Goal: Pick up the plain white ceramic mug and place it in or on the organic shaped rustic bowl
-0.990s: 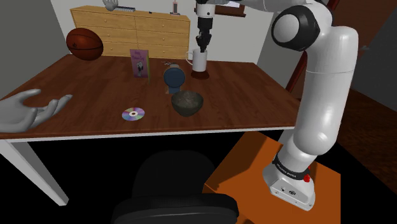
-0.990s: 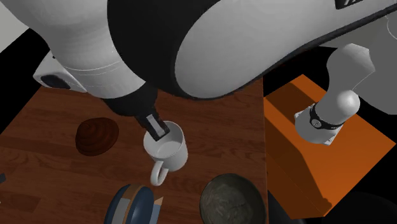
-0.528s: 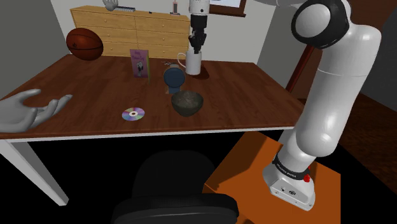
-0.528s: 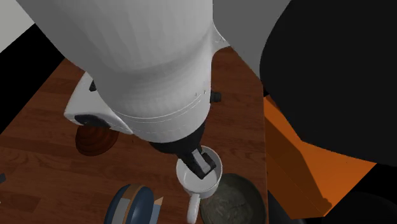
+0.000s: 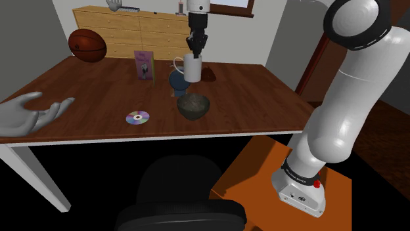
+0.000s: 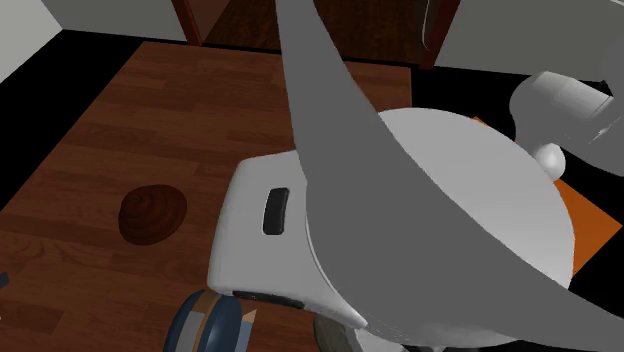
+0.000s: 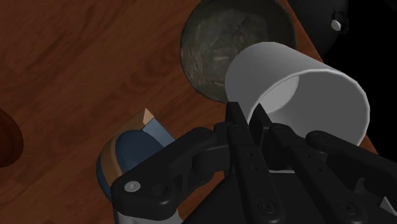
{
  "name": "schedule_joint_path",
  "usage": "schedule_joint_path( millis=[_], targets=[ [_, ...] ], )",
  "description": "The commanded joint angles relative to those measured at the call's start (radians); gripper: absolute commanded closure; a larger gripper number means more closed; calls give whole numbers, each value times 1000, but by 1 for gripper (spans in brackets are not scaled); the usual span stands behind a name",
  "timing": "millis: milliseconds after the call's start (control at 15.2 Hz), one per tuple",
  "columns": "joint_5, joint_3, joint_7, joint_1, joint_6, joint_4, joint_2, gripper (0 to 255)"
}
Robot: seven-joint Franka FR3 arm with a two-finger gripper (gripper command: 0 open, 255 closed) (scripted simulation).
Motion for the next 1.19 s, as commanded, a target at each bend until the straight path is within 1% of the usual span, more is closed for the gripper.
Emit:
schedule_joint_path(
  millis=[0,1122],
  targets=[
    [0,6,14,7,18,-22,-4,255],
    [0,6,14,7,247,-254,-6,255]
  ],
)
